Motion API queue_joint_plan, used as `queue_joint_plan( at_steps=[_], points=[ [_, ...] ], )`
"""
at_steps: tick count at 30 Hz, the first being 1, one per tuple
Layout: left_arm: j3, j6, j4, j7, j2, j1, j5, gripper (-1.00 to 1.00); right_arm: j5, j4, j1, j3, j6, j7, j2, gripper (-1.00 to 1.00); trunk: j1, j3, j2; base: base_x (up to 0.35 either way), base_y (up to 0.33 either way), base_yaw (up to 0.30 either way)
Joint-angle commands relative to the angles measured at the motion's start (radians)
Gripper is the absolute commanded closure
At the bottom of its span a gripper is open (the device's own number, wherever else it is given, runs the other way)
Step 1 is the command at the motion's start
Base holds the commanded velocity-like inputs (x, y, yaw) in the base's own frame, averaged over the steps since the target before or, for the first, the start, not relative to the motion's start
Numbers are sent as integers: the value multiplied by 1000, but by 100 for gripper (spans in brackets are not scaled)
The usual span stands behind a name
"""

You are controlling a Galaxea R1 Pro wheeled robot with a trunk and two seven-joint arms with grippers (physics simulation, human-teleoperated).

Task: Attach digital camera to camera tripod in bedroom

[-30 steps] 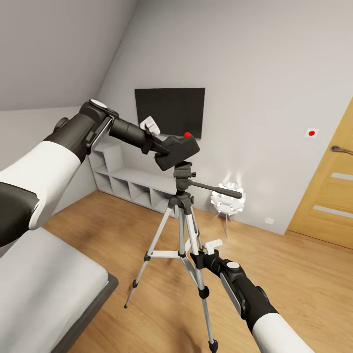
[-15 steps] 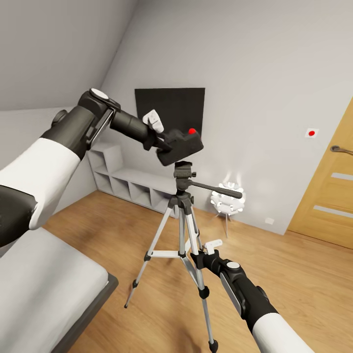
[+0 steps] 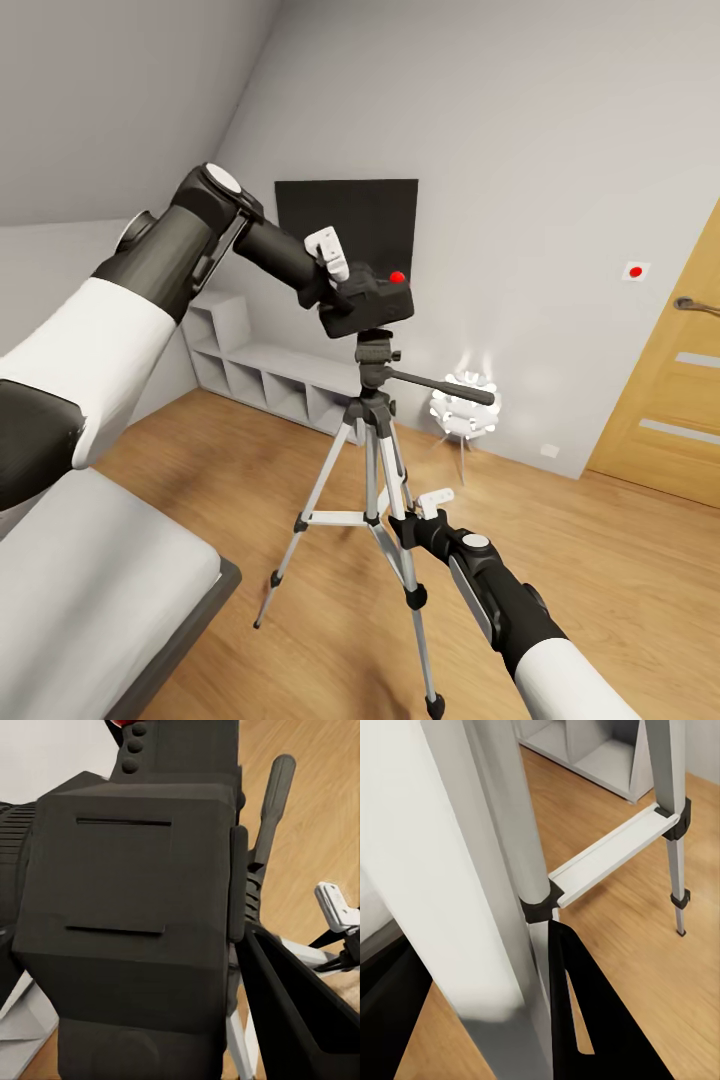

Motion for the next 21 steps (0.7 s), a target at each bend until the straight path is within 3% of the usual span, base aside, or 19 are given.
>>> queue_joint_plan(
  at_steps=[1, 21],
  points=[
    [-2, 9, -5, -7, 1, -1, -5, 100, 12, 0, -1, 1, 5, 1, 0, 100, 0, -2, -1, 0, 0, 0],
    [-4, 10, -10, -7, -7, -1, -21, 100, 12, 0, -1, 1, 6, 1, 0, 100, 0, -2, -1, 0, 0, 0]
  ],
)
